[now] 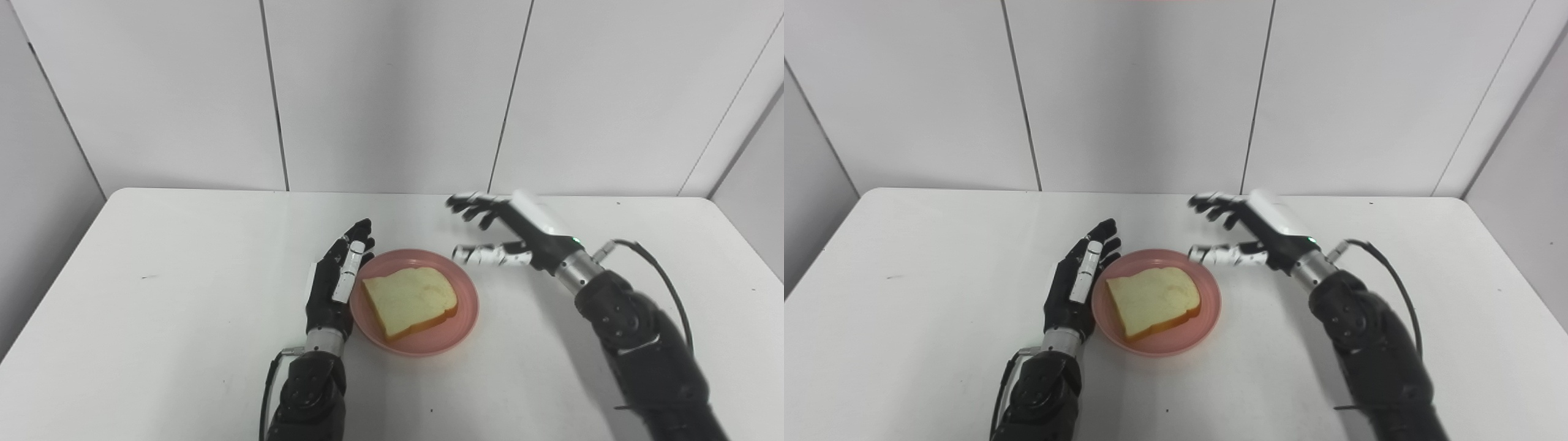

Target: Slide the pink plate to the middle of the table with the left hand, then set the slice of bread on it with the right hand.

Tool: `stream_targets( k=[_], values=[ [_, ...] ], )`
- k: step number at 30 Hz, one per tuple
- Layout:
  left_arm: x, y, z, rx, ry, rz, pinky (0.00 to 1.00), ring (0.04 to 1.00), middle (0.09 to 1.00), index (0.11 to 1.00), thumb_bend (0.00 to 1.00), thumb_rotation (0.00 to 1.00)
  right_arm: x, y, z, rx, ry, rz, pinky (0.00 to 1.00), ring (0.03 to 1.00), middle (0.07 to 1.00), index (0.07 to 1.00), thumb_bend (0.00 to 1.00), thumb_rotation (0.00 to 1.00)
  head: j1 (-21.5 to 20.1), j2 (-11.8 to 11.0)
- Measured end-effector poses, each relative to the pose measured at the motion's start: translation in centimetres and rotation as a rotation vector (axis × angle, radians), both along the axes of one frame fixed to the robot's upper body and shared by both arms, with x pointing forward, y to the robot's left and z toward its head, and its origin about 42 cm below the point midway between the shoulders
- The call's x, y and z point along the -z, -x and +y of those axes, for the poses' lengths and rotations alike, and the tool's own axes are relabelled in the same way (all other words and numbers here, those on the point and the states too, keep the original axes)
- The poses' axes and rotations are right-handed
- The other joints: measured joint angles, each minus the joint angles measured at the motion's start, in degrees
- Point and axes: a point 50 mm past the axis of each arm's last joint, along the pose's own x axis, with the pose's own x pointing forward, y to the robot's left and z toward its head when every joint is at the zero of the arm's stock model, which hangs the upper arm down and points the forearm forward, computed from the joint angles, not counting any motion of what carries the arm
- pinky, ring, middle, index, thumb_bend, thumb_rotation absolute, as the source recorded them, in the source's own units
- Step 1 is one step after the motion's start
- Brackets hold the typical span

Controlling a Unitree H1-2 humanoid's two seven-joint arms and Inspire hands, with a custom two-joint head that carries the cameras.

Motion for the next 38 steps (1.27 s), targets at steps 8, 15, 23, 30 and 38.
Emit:
stream_targets(
  k=[8,15,23,30,38],
  values=[
    [-0.1,0.0,0.2,-0.006,0.003,0.0,0.96,0.909,0.885,0.76,0.71,0.73,4.6,2.2,3.0,0.12,-0.492,0.035,0.69,0.73,0.765,0.778,0.71,0.95,-1.23,0.09],
    [0.0,0.4,0.7,-0.014,-0.024,-0.012,1.0,0.991,0.939,0.836,0.68,0.76,5.0,2.8,3.7,0.186,-0.7,0.046,0.78,0.819,0.854,0.843,0.74,1.0,-2.81,0.18],
    [0.3,1.1,1.4,-0.022,-0.085,-0.035,1.0,1.0,0.989,0.922,0.68,0.77,5.4,3.3,5.8,0.196,-0.741,0.118,0.82,0.849,0.877,0.87,0.79,1.0,-4.83,0.44],
    [0.1,1.2,2.7,-0.04,-0.112,-0.042,1.0,1.0,1.0,0.945,0.67,0.78,5.7,3.3,6.6,0.201,-0.722,0.187,0.8,0.855,0.888,0.872,0.76,1.0,-5.01,0.79],
    [-0.2,1.1,2.9,-0.043,-0.115,-0.035,1.0,1.0,1.0,0.961,0.65,0.8,6.1,3.5,6.6,0.23,-0.695,0.281,0.79,0.837,0.865,0.845,0.67,1.0,-4.83,0.88]
  ],
)
